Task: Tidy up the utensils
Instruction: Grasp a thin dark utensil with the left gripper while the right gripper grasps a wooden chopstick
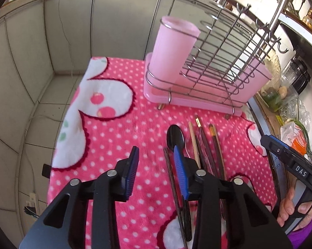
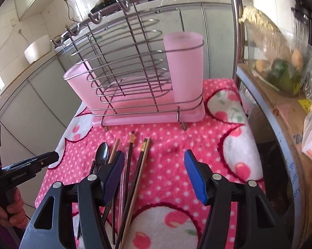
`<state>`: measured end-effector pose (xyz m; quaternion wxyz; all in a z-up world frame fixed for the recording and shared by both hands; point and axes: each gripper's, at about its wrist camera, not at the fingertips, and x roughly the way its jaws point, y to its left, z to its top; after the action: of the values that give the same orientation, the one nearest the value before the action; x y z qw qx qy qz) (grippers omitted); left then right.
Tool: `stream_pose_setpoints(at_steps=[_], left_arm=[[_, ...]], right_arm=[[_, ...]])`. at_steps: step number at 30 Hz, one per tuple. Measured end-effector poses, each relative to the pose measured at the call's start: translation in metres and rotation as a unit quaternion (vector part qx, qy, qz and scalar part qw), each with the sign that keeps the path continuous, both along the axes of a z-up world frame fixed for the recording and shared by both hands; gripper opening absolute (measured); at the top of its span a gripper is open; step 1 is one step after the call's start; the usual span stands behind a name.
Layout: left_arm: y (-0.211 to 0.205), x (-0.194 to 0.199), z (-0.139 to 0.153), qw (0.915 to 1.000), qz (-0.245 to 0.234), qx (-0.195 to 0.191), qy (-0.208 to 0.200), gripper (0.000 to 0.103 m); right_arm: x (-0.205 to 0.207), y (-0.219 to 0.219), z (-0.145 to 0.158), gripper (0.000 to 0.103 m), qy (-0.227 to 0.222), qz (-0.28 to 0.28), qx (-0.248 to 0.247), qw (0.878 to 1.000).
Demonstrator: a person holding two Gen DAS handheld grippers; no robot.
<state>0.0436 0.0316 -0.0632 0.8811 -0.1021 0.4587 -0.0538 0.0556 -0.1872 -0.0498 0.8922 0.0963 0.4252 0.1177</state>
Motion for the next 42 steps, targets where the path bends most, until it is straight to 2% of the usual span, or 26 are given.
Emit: stream_pose_setpoints(at_steps=[7,12,19,22,24,26,35,37,42], left_arm=[[-0.007,0.018,-0.026,0.9976,-0.019,-0.016,0.064,0.026],[-0.008,0.034,-0.043,0.9933,-0.025,-0.033,0.108,0.023],[-0.015,0.051,-0.064,0.9852,-0.035,-0.042,0.163,0.018],[-0.019,0.058,-0.07,0.984,-0.034,-0.036,0.171,0.016],[-0.019,0.059,-0.069,0.9842,-0.034,-0.034,0.17,0.009],[-0.016,0.064,-0.069,0.9837,-0.032,-0.04,0.172,0.007],[0.023,0.057,-0.048,0.9866,-0.017,-0.043,0.156,0.006],[0.033,0.057,-0.049,0.9865,-0.01,-0.041,0.158,0.006],[0.041,0.06,-0.055,0.9855,-0.004,-0.046,0.163,0.006]], right_arm=[[0.01,-0.001,-0.02,0.039,0.054,0.013,0.027,0.998],[0.017,-0.004,-0.03,0.033,0.084,0.018,0.051,0.995],[0.022,-0.009,-0.037,0.03,0.11,0.02,0.078,0.991],[0.025,-0.008,-0.04,0.028,0.121,0.023,0.086,0.989],[0.029,-0.008,-0.043,0.027,0.129,0.025,0.095,0.987],[0.032,-0.006,-0.046,0.026,0.139,0.028,0.109,0.984],[0.059,0.006,-0.067,0.023,0.187,0.028,0.139,0.972],[0.063,0.009,-0.075,0.016,0.201,0.026,0.142,0.969],[0.073,0.011,-0.089,0.011,0.219,0.019,0.151,0.964]])
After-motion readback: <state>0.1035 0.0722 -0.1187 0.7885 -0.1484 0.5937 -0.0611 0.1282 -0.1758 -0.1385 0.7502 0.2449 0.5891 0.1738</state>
